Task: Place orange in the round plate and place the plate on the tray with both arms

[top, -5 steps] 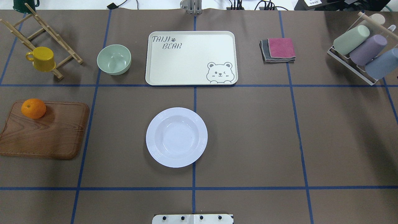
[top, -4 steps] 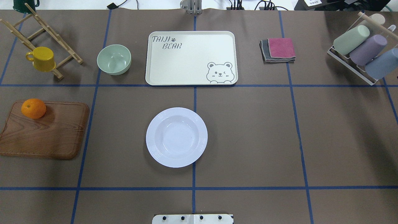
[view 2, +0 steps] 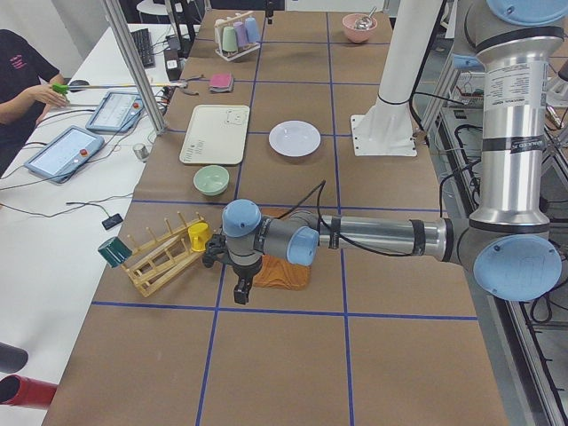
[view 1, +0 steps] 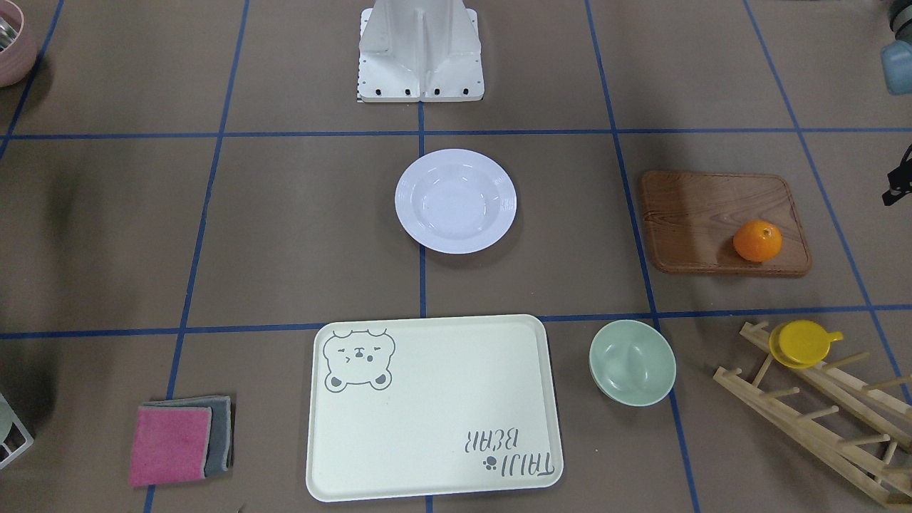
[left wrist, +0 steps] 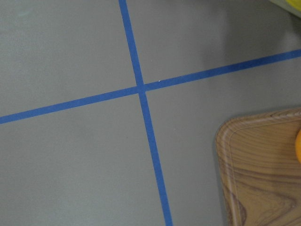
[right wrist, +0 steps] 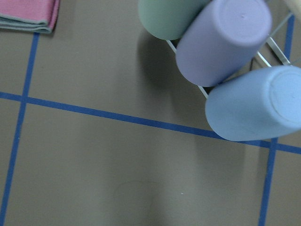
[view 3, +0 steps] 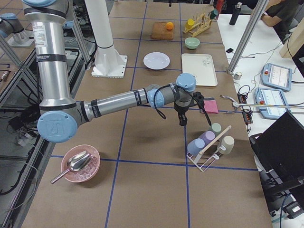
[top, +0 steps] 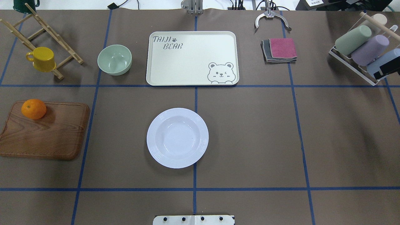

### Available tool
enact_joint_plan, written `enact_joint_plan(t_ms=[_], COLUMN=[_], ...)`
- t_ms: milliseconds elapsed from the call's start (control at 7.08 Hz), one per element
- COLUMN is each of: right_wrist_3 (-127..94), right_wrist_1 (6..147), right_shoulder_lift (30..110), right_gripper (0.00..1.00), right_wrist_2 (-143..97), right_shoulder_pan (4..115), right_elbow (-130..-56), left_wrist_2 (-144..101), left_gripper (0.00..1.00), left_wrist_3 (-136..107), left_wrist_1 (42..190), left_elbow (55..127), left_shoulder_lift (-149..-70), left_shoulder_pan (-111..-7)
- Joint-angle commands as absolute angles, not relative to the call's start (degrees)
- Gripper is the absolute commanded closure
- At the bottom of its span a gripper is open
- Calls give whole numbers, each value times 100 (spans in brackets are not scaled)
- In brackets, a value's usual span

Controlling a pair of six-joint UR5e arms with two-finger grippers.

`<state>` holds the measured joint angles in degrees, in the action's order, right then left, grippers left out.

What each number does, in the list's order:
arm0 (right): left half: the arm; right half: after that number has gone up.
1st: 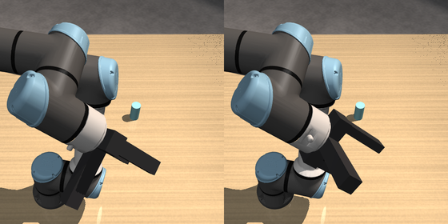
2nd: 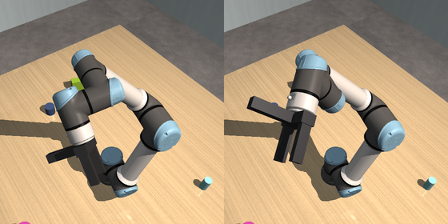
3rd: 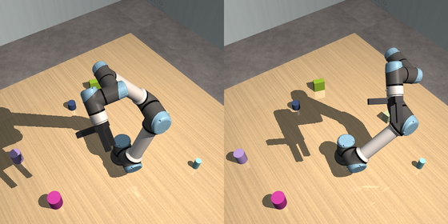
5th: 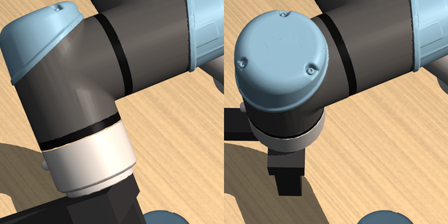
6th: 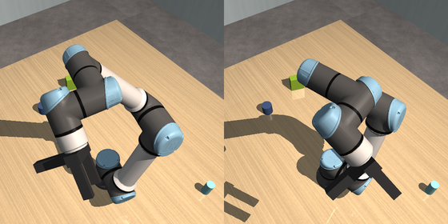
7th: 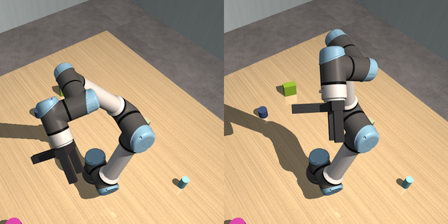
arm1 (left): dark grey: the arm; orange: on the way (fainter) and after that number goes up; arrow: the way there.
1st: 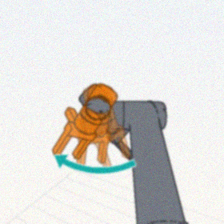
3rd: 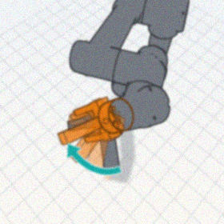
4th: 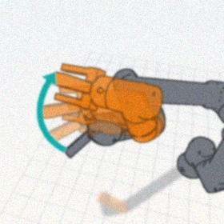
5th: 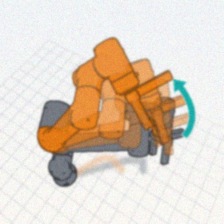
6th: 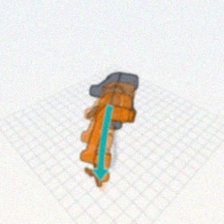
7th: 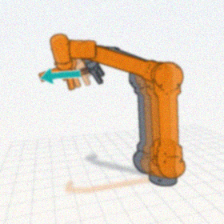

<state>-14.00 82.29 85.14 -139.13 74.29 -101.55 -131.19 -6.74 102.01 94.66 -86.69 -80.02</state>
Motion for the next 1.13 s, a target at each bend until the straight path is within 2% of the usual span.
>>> enact_joint_plan(t_ms=[0, 283, 424, 707, 989], right_wrist_3=[-2517, -4585, -5354, -7038, -9235], right_wrist_1=[6740, 6382, 5754, 3998, 1736], right_shoulder_lift=[8438, 7809, 7605, 7411, 7172], right_gripper=[0, 0, 0, 0, 0], right_wrist_2=[-14186, -14377, -14361, -14318, -12711], right_shoulder_pan=[6640, 6033, 5690, 5258, 4233], right_elbow=[-10169, -10045, -9933, -9722, -9179], left_wrist_2=[-13122, -13122, -13113, -13096, -13025], left_gripper=[1, 1, 1, 1, 1], left_wrist_3=[-1341, -2235, -2824, -3408, -3866], left_wrist_1=[10239, 10851, 11359, 11558, 11558], left_elbow=[9597, 9685, 9677, 9685, 9773], left_shoulder_lift=[-8736, -8745, -8710, -8736, -8736], left_shoulder_pan=[-7867, -7332, -7026, -6690, -6390])
